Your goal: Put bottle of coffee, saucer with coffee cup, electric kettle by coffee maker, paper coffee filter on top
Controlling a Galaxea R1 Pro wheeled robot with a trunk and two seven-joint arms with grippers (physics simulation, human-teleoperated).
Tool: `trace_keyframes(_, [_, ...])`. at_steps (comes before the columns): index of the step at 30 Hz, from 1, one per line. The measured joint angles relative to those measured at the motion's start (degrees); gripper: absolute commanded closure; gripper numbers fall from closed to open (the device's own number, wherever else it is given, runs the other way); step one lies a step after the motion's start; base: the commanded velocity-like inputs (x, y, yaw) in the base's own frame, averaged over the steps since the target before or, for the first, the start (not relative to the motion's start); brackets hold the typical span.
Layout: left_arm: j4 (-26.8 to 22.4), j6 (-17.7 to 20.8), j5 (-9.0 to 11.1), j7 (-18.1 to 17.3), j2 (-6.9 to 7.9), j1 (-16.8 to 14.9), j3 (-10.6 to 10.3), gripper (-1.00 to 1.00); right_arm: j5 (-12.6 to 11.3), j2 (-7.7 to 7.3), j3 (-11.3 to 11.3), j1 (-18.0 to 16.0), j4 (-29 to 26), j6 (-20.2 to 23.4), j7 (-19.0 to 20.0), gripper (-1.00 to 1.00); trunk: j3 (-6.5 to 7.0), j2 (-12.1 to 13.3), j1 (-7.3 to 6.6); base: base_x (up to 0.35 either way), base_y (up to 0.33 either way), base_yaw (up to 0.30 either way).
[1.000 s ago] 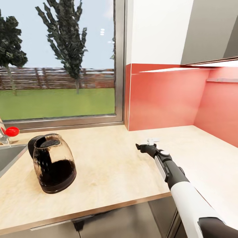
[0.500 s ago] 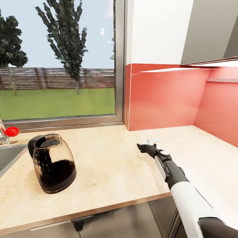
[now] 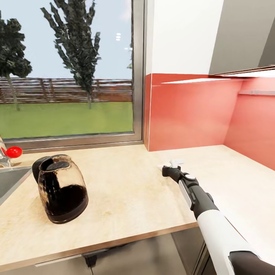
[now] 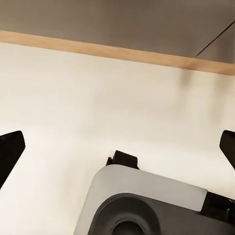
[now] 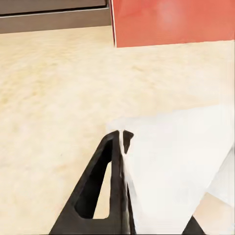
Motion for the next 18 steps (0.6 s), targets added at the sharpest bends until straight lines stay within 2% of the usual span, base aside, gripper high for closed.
trace_keyframes(1, [0.01,-0.01,0.00,0.00,0.00,0.00,0.00,-1.00,-0.67,0.03,0.04,-0.03,-0.13,0.06,0.11,1.00,0.01,-0.01,0.00,0.000,0.000,0.000])
trace_keyframes(5, [0.00,0.00,0.00,0.00,0.00,0.00,-0.02,-1.00,0.06,0.00,0.00,0.00,0.01,0.00,0.02,1.00,0.00,0.00,0.00,0.000,0.000,0.000])
trace_keyframes(18, [0.00,0.00,0.00,0.00,0.00,0.00,0.00,-1.00,0.00,0.00,0.00,0.00,-0.01,-0.01,0.02,1.00,0.00,0.00,0.00,0.000,0.000,0.000])
